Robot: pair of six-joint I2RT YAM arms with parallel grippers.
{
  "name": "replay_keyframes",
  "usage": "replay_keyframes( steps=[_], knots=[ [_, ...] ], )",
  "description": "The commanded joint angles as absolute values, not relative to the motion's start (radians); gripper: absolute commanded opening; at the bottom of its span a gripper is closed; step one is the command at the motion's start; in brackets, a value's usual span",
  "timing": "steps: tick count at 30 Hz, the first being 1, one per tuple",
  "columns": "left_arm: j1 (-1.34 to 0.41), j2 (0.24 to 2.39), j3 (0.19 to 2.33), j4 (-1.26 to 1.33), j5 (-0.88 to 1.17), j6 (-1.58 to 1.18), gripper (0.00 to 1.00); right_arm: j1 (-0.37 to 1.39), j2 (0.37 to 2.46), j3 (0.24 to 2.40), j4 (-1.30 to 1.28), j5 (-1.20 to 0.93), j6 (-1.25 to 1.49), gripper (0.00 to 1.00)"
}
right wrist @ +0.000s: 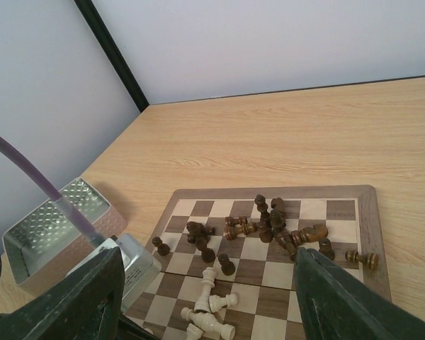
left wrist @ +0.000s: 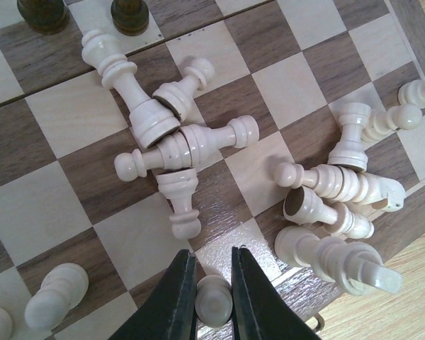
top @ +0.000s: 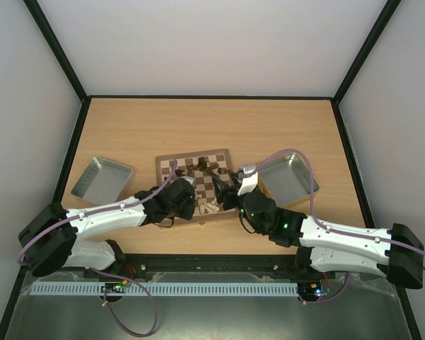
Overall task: Set up the chess pieces on the board
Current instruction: Place the chess piece on the chessboard.
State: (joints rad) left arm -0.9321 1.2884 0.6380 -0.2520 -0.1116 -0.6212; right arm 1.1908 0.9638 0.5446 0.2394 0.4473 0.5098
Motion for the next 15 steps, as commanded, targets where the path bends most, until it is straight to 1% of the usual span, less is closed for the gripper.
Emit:
replay_keyframes(
  steps=[1, 8, 12, 15],
  knots=[
    [-0.941, 1.301, 0.623, -0.233, -0.106, -0.628, 0.07, 1.186, 0.966, 0.537, 0.249, 0.483, 0.527, 0.64],
    [-0.951, 1.275, 0.628, -0.303, -0.189, -0.624, 0.07, 1.186, 0.972, 0.536, 0.253, 0.483, 0.529, 0.64],
    [-0.953, 1.267, 0.621, -0.313, -0.198, -0.621, 0.07, 1.186, 0.979, 0.537, 0.259, 0.482, 0.529, 0.64],
    [-0.953, 1.264, 0.614, -0.322, -0.194, -0.625, 0.09, 1.186, 0.982, 0.54, 0.256, 0.482, 0.531, 0.64]
  ],
)
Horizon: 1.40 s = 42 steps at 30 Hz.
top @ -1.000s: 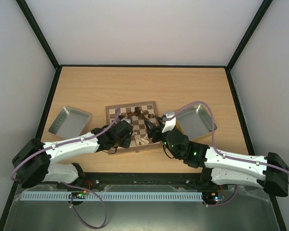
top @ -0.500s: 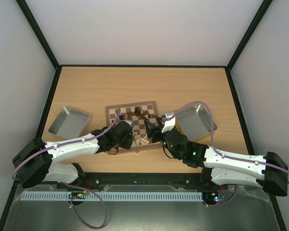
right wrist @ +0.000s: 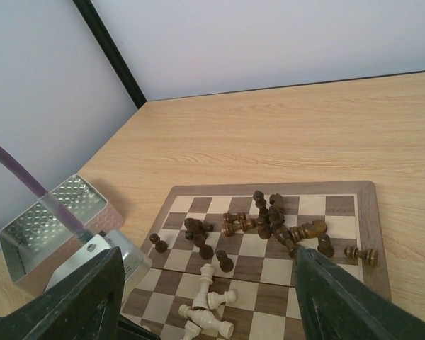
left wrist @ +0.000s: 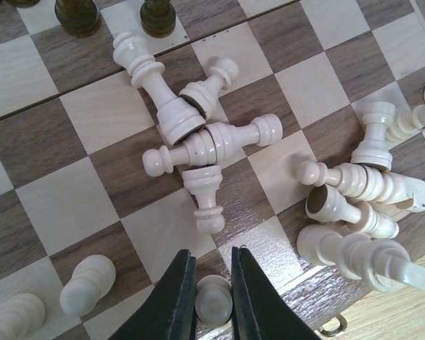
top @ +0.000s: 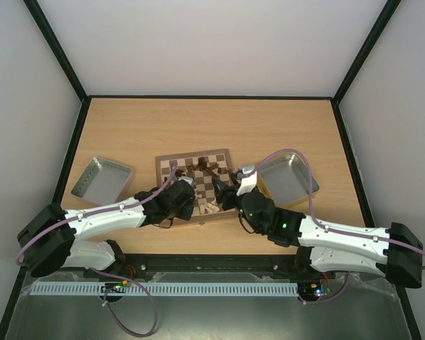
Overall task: Set up the chess pieces on the board
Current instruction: Place the chess piece on the chessboard, then pick up the chess piece from the chessboard.
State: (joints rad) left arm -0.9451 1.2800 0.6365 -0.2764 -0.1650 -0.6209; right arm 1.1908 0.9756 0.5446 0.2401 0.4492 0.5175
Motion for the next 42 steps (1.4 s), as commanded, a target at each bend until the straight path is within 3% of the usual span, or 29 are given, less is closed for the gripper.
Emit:
replay_keyframes(
  steps=[1, 5, 16, 24, 30, 35, 42],
  knots=[
    [-0.953, 1.261, 0.61, -0.316, -0.189, -0.627, 0.1, 1.186, 0.982, 0.539, 0.258, 0.481, 0.531, 0.64],
    [-0.954, 1.257, 0.616, -0.314, -0.177, -0.624, 0.14, 1.186, 0.989, 0.542, 0.264, 0.473, 0.53, 0.64],
    [-0.953, 1.202, 0.67, -0.365, -0.18, -0.627, 0.42, 1.186, 0.987, 0.548, 0.264, 0.459, 0.546, 0.64],
    [-0.939, 1.163, 0.745, -0.39, -0.181, -0.647, 0.47, 1.186, 0.995, 0.599, 0.179, 0.448, 0.603, 0.65],
    [-0.816, 1.099, 0.763, -0.466, -0.197, -0.701, 0.47, 1.147, 1.173, 0.806, -0.116, 0.375, 0.767, 0.63],
    [-0.646, 1.014, 0.738, -0.489, -0.112, -0.709, 0.5, 1.053, 1.35, 0.929, -0.228, 0.149, 0.82, 0.57],
    [-0.508, 0.928, 0.677, -0.455, -0.012, -0.681, 0.51, 1.038, 1.599, 1.113, -0.359, 0.018, 0.764, 0.37]
  ],
)
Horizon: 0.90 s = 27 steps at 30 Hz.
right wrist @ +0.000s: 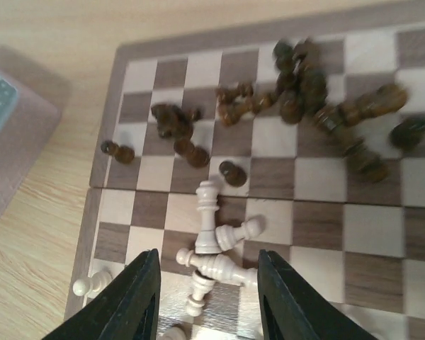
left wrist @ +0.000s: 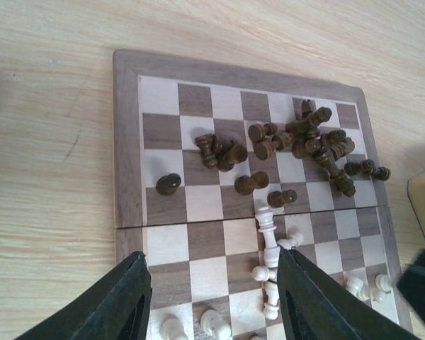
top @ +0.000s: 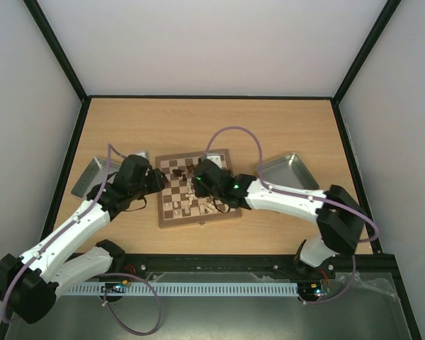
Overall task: Set up the chess pieces on the board
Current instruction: Pick up the chess piece from the chessboard.
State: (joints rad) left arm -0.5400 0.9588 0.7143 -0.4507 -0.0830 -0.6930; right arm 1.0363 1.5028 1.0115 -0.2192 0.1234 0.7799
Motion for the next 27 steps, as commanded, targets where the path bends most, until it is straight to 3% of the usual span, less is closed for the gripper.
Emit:
replay_keyframes(
  steps=[1, 12, 22, 27],
  knots=[
    [-0.502, 0.927, 0.672, -0.452, -0.009, -0.678, 0.51, 1.038, 1.63, 1.131, -0.376, 0.004, 0.758, 0.36],
    [-0.461, 0.934, 0.637, -0.419, 0.045, -0.636, 0.51, 1.038, 1.798, 1.251, -0.508, 0.002, 0.712, 0.37],
    [-0.455, 0.937, 0.626, -0.373, 0.121, -0.613, 0.51, 1.037, 1.709, 1.211, -0.617, 0.231, 0.815, 0.36],
    [-0.456, 0.946, 0.625, -0.365, 0.125, -0.61, 0.51, 1.033, 1.679, 1.15, -0.605, 0.23, 0.852, 0.32]
  ],
)
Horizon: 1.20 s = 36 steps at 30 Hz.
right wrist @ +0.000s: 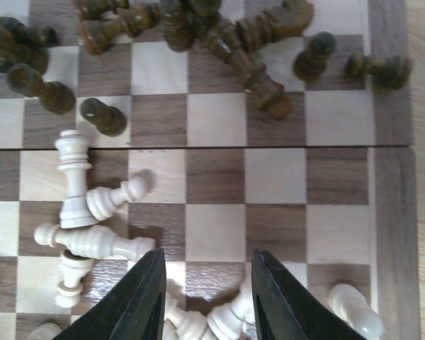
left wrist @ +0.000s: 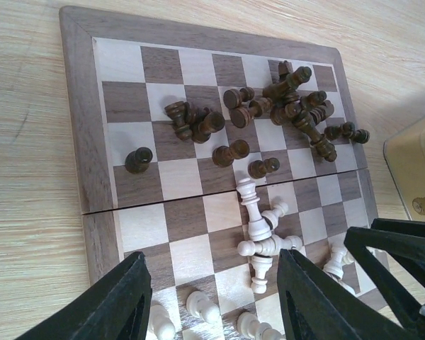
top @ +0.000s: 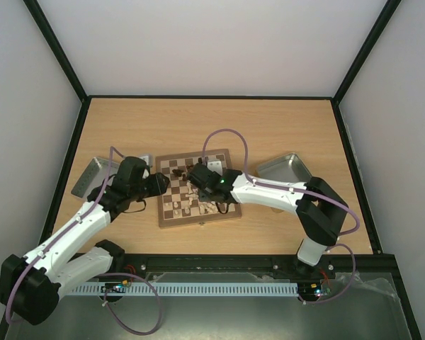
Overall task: Set up the chess pieces on the board
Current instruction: Pick up the chess piece from the chessboard.
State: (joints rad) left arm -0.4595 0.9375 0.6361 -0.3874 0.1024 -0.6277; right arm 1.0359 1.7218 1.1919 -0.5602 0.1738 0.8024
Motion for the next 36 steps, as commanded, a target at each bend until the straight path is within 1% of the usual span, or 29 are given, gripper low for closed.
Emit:
replay_keyframes(
  steps=[1, 4, 5, 14, 17, 22, 25, 28, 36],
  knots=[
    [-0.456, 0.948, 0.625, -0.366, 0.127, -0.61, 0.51, 1.034, 1.677, 1.143, -0.596, 0.209, 0.847, 0.3],
    [-0.456, 0.951, 0.626, -0.367, 0.13, -0.608, 0.51, 1.034, 1.68, 1.136, -0.585, 0.157, 0.839, 0.25],
    [-0.456, 0.95, 0.625, -0.368, 0.13, -0.608, 0.51, 1.034, 1.678, 1.132, -0.583, 0.138, 0.838, 0.24],
    [-0.456, 0.948, 0.62, -0.368, 0.133, -0.61, 0.51, 1.033, 1.581, 1.018, -0.565, 0.005, 0.825, 0.24],
    [-0.456, 0.953, 0.62, -0.362, 0.138, -0.612, 0.51, 1.033, 1.55, 0.987, -0.553, -0.013, 0.816, 0.25],
    [-0.456, 0.961, 0.618, -0.355, 0.148, -0.615, 0.51, 1.034, 1.558, 0.974, -0.521, -0.028, 0.8, 0.28],
    [-0.456, 0.96, 0.617, -0.357, 0.147, -0.615, 0.51, 1.034, 1.567, 0.984, -0.506, -0.024, 0.793, 0.27],
    [-0.456, 0.959, 0.613, -0.36, 0.147, -0.616, 0.51, 1.034, 1.576, 0.991, -0.509, -0.021, 0.789, 0.22],
    [-0.456, 0.961, 0.604, -0.354, 0.15, -0.62, 0.51, 1.034, 1.599, 0.979, -0.506, -0.012, 0.784, 0.24]
  ],
)
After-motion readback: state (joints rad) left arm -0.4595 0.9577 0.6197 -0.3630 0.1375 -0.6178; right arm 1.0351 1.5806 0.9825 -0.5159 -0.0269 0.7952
